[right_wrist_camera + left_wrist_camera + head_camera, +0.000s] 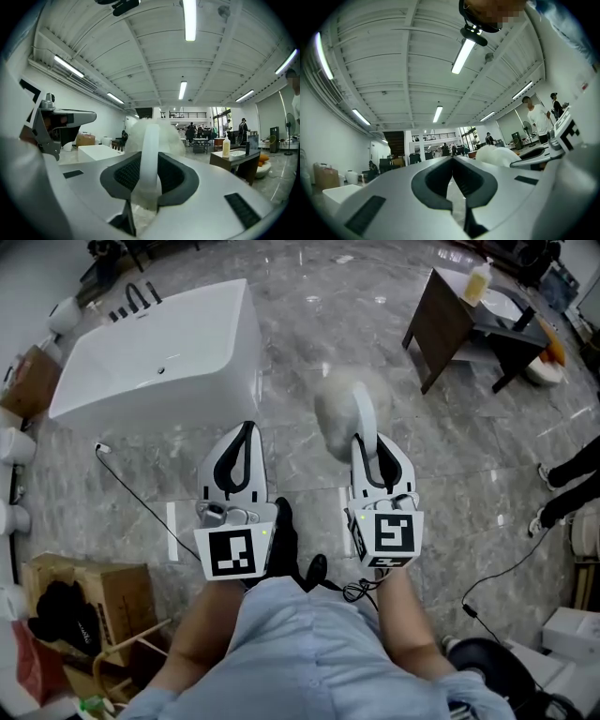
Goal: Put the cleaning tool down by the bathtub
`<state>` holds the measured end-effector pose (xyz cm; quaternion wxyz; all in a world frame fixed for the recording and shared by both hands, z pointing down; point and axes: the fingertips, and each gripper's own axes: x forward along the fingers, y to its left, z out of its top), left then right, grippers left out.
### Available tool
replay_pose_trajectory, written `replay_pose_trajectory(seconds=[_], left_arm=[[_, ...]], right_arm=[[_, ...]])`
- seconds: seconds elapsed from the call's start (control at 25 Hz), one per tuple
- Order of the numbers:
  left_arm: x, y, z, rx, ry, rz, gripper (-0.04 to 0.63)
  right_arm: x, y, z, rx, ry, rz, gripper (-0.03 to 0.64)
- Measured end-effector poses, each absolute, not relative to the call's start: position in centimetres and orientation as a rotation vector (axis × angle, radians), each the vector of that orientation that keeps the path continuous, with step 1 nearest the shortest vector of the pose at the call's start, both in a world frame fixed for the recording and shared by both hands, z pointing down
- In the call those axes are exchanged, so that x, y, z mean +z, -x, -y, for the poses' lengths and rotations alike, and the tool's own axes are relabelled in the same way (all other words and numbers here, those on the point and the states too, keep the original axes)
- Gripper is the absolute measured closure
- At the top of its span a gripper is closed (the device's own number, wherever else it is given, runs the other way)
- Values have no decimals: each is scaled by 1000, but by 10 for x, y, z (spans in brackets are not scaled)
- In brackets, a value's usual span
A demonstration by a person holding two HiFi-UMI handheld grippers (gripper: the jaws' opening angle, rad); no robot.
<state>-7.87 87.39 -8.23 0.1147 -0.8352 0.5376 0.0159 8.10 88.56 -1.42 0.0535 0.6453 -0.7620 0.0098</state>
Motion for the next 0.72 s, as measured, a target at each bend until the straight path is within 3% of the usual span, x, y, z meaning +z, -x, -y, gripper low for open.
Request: replay_pose_trajectory(seconds=[0.72], left_arm=[[-78, 125, -658, 59, 2465, -1588, 579]], right_arm=[[-11, -47, -675, 32, -1962, 2278, 514]])
